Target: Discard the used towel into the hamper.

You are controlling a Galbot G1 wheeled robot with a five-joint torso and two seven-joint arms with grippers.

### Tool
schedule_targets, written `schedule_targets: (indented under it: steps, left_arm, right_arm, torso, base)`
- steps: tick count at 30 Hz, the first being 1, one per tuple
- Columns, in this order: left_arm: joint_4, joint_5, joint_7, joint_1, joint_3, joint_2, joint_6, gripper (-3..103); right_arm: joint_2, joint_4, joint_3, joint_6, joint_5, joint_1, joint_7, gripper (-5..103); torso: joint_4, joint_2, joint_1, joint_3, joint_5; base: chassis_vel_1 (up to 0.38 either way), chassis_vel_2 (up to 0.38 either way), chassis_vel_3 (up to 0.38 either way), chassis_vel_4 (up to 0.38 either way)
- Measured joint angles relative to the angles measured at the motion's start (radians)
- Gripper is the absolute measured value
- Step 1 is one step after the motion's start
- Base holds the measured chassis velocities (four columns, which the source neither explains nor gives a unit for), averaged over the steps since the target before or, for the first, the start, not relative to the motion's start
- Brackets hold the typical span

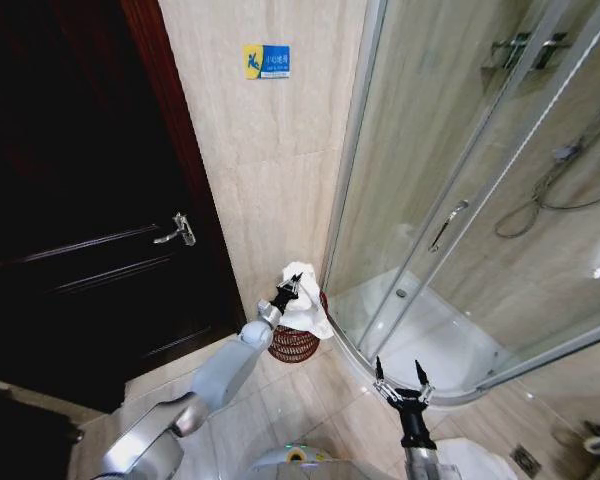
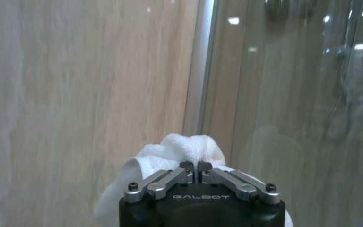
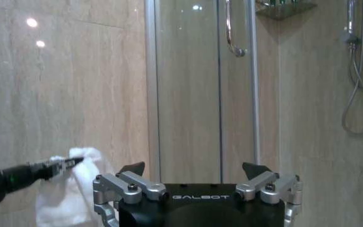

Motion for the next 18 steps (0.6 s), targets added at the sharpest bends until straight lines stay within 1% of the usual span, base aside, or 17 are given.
schedule_targets:
  steps: [3, 4, 7, 8, 10, 11, 13, 14, 15, 18]
  left_arm:
    - [0.089, -0.006, 0.003, -0.016, 0.036, -0.026, -0.015, 2]
    - [0.089, -0.006, 0.003, -0.016, 0.036, -0.026, -0.015, 2]
    - [0.171, -0.025, -0.002, -0.037, 0.111, -0.032, -0.015, 2]
    - [0.171, -0.025, -0.002, -0.037, 0.111, -0.032, -0.015, 2]
    - [0.227, -0.04, -0.003, -0.054, 0.146, -0.042, -0.012, 2]
    - [0.227, -0.04, -0.003, -0.054, 0.146, -0.042, -0.012, 2]
    - [0.26, -0.091, -0.019, -0.075, 0.194, -0.04, 0.015, 2]
    - [0.26, -0.091, -0.019, -0.075, 0.194, -0.04, 0.015, 2]
    - [0.263, -0.108, -0.025, -0.089, 0.205, -0.037, 0.023, 2]
    - [0.244, -0.118, -0.039, -0.116, 0.195, -0.037, 0.027, 2]
  right_arm:
    - [0.0, -0.012, 0.002, 0.01, 0.015, 0.005, 0.0, 100]
    - [0.0, -0.012, 0.002, 0.01, 0.015, 0.005, 0.0, 100]
    - [0.0, -0.035, 0.007, 0.022, 0.036, 0.017, 0.0, 100]
    - [0.0, -0.035, 0.007, 0.022, 0.036, 0.017, 0.0, 100]
    - [0.0, -0.048, 0.008, 0.026, 0.042, 0.028, 0.002, 100]
    - [0.0, -0.048, 0.008, 0.026, 0.042, 0.028, 0.002, 100]
    - [0.0, -0.062, 0.007, 0.03, 0.044, 0.042, 0.002, 100]
    - [0.0, -0.062, 0.007, 0.03, 0.044, 0.042, 0.002, 100]
    - [0.0, -0.069, 0.006, 0.032, 0.047, 0.05, 0.002, 100]
    - [0.0, -0.074, 0.003, 0.033, 0.052, 0.059, 0.002, 100]
  torso:
    - [-0.0002, 0.0, 0.0, 0.0, -0.0002]
    - [-0.0002, 0.0, 0.0, 0.0, -0.0002]
    - [-0.0001, 0.0, 0.0, 0.0, -0.0001]
    - [-0.0001, 0.0, 0.0, 0.0, -0.0001]
    - [-0.0001, 0.0, 0.0, 0.0, -0.0002]
    - [-0.0001, 0.0, 0.0, 0.0, -0.0002]
    - [0.0, 0.0, 0.0, 0.0, -0.0001]
    - [0.0, 0.0, 0.0, 0.0, -0.0001]
    - [0.0002, 0.0, 0.0, 0.0, -0.0001]
    - [0.0001, 0.0, 0.0, 0.0, -0.0002]
  base:
    - [0.0, 0.0, 0.0, 0.0]
    - [0.0, 0.0, 0.0, 0.0]
    - [0.0, 0.0, 0.0, 0.0]
    - [0.0, 0.0, 0.0, 0.0]
    - [0.0, 0.0, 0.0, 0.0]
    - [0.0, 0.0, 0.0, 0.0]
    - [0.0, 0.0, 0.0, 0.0]
    - [0.0, 0.0, 0.0, 0.0]
    - [0.0, 0.0, 0.0, 0.0]
    - [0.0, 0.0, 0.0, 0.0]
